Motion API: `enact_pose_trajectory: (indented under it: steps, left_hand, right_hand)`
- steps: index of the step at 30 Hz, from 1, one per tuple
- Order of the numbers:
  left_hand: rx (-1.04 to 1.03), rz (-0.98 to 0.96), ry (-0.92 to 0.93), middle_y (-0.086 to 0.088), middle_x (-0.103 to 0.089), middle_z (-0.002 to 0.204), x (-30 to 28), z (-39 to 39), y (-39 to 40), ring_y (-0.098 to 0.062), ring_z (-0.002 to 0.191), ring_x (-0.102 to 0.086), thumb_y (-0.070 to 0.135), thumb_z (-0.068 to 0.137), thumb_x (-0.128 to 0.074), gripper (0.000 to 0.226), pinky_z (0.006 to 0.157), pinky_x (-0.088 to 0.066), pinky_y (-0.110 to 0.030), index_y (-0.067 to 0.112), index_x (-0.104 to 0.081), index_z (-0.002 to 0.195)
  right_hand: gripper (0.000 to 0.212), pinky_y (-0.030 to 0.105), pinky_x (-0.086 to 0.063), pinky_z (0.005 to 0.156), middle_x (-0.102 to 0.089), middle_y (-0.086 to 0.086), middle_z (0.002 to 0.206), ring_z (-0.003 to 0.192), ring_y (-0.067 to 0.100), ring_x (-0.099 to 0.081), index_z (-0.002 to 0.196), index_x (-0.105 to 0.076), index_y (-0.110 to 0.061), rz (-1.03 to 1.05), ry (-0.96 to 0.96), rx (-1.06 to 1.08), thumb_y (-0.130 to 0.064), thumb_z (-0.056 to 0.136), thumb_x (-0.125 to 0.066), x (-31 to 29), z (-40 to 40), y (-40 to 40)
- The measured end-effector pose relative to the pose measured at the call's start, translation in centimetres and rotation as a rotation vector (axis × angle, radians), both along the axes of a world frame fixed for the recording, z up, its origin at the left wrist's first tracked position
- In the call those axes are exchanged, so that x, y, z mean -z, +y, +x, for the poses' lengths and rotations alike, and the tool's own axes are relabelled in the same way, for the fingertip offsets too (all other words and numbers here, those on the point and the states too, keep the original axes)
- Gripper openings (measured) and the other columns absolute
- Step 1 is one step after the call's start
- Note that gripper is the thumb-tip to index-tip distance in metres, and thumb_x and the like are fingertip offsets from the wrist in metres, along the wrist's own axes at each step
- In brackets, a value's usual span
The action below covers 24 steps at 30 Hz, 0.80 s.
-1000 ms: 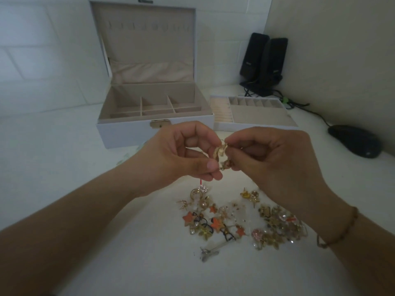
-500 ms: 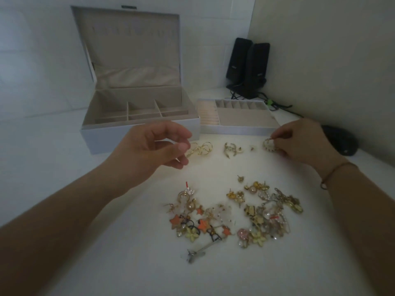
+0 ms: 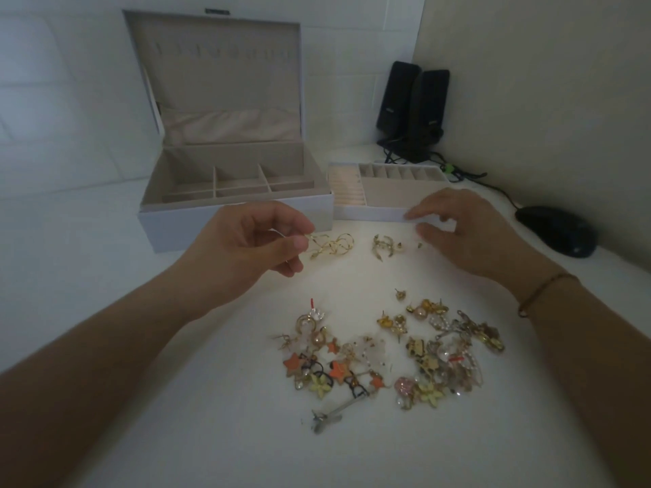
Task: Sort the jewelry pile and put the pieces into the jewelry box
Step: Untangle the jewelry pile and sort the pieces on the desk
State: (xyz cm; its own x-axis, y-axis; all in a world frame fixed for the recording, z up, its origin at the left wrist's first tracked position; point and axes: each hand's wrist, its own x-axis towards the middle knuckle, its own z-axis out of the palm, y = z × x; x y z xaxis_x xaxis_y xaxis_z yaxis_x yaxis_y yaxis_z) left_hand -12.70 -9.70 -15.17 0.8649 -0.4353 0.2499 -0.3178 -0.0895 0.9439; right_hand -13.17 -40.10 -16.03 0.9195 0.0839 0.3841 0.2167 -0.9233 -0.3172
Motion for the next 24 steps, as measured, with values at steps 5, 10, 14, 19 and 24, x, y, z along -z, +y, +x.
enact_pose_trajectory:
  steps: [5,10,14,19,24]
  left_hand:
    - [0.013,-0.004,-0.011,-0.008,-0.066,0.073,0.2,0.3,0.1,-0.017,0.061,-0.066,0.013,0.077,-0.078,0.017,0.062,-0.058,-0.025,0.008,-0.071,0.091]
    - [0.017,0.044,-0.043,-0.009,-0.066,0.073,0.4,0.3,0.3,-0.017,0.060,-0.066,0.015,0.078,-0.073,0.015,0.063,-0.058,-0.026,0.008,-0.071,0.091]
    - [0.002,0.186,-0.145,-0.010,-0.068,0.077,0.9,0.4,0.4,-0.017,0.064,-0.069,0.008,0.086,-0.072,0.008,0.068,-0.059,-0.032,0.012,-0.072,0.093]
    - [0.003,0.304,-0.230,0.007,-0.071,0.080,1.2,0.4,0.7,-0.014,0.069,-0.072,0.030,0.080,-0.069,0.016,0.076,-0.060,-0.035,0.024,-0.072,0.094]
    - [0.014,0.322,-0.254,0.007,-0.072,0.082,1.1,0.5,0.8,-0.012,0.071,-0.072,0.032,0.079,-0.067,0.018,0.077,-0.060,-0.038,0.025,-0.072,0.095]
  right_hand:
    - [0.011,0.025,-0.042,0.085,-0.061,-0.012,0.101,0.089,0.007,-0.055,0.094,-0.071,-0.034,-0.035,0.078,-0.158,-0.032,0.084,-0.068,0.4,0.0,1.5]
    - [0.012,0.028,-0.049,0.076,-0.065,-0.007,0.093,0.074,0.011,-0.058,0.093,-0.074,-0.024,-0.097,0.076,-0.154,-0.017,0.085,-0.069,0.4,0.1,1.0]
    - [0.009,0.028,-0.048,0.078,-0.067,-0.002,0.091,0.076,0.014,-0.058,0.089,-0.073,-0.022,-0.148,0.076,-0.093,-0.015,0.084,-0.069,0.0,-0.1,0.4]
    - [0.002,0.025,-0.047,0.078,-0.066,-0.004,0.087,0.079,0.012,-0.060,0.083,-0.071,-0.022,-0.129,0.109,-0.076,-0.020,0.082,-0.070,-0.4,-0.4,0.9]
    - [0.010,0.001,-0.036,0.067,-0.058,-0.017,0.078,0.072,-0.001,-0.054,0.083,-0.070,-0.022,-0.059,0.100,-0.124,-0.012,0.083,-0.070,0.0,-0.3,1.7]
